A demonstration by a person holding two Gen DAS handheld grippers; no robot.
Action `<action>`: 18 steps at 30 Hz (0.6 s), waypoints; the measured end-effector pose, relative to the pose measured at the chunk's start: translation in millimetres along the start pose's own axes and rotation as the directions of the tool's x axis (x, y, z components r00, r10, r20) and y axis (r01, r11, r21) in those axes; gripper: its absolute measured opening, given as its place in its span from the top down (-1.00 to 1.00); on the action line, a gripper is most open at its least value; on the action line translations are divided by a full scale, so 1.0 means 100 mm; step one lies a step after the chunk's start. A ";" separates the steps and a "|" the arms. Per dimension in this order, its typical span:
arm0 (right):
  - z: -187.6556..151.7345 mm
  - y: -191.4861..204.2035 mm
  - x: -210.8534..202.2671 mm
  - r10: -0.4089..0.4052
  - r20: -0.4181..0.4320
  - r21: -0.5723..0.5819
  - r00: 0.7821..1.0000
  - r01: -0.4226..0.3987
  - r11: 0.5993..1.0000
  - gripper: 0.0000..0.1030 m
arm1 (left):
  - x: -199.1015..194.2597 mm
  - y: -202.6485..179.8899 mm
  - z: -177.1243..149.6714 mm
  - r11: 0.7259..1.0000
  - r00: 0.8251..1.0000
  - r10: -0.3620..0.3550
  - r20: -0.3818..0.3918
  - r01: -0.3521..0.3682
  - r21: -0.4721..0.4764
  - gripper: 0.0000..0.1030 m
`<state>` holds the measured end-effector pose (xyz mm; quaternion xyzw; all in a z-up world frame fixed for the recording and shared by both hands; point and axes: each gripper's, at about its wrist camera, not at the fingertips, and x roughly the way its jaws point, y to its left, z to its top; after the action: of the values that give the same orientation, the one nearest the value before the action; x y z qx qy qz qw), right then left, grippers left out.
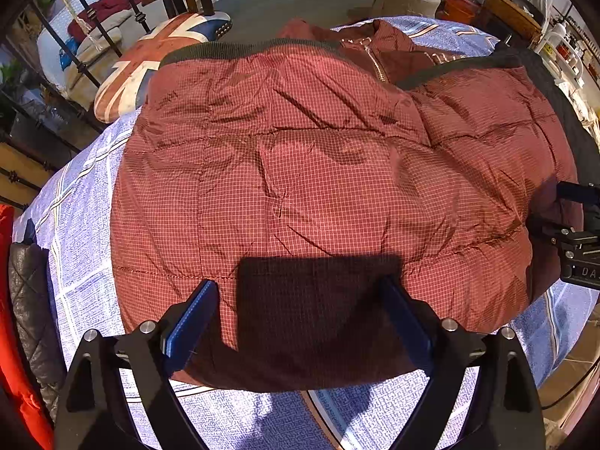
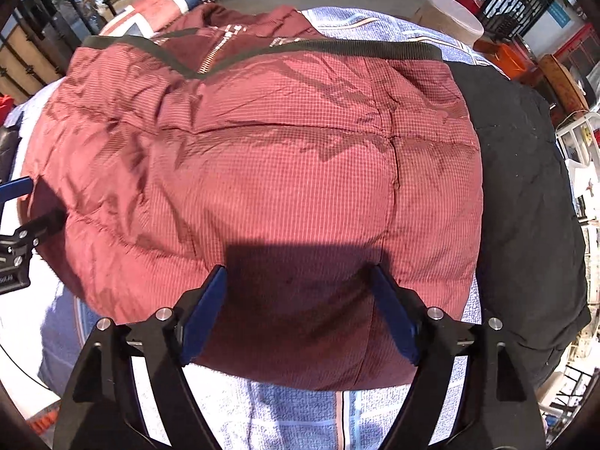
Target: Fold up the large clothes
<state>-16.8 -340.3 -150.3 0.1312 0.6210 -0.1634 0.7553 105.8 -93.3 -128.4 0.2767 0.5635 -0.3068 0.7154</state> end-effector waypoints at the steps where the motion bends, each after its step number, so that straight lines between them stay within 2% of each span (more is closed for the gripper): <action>1: 0.03 0.02 0.04 -0.010 -0.006 -0.004 1.000 0.010 1.000 -0.57 | 0.03 0.00 0.01 1.000 1.000 0.000 -0.007 0.000 0.001 -0.76; 4: 0.11 0.04 0.15 -0.025 -0.028 -0.002 0.999 0.025 1.000 -0.64 | 0.11 0.01 0.04 1.000 0.999 -0.004 -0.036 0.004 -0.004 -0.88; 12: 0.21 -0.02 0.39 -0.049 -0.079 0.024 0.996 0.051 0.998 -0.89 | 0.28 0.00 0.09 1.000 0.996 -0.001 -0.089 -0.002 -0.025 -0.90; 18: 0.23 -0.07 0.50 -0.041 -0.090 0.029 0.995 0.044 0.999 -0.90 | 0.41 0.00 0.11 1.000 0.994 -0.002 -0.109 -0.001 -0.025 -0.91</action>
<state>9.7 -360.7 -195.3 0.1369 0.6541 -0.1829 0.7211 120.0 -106.6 -166.4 0.2839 0.6054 -0.2847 0.6869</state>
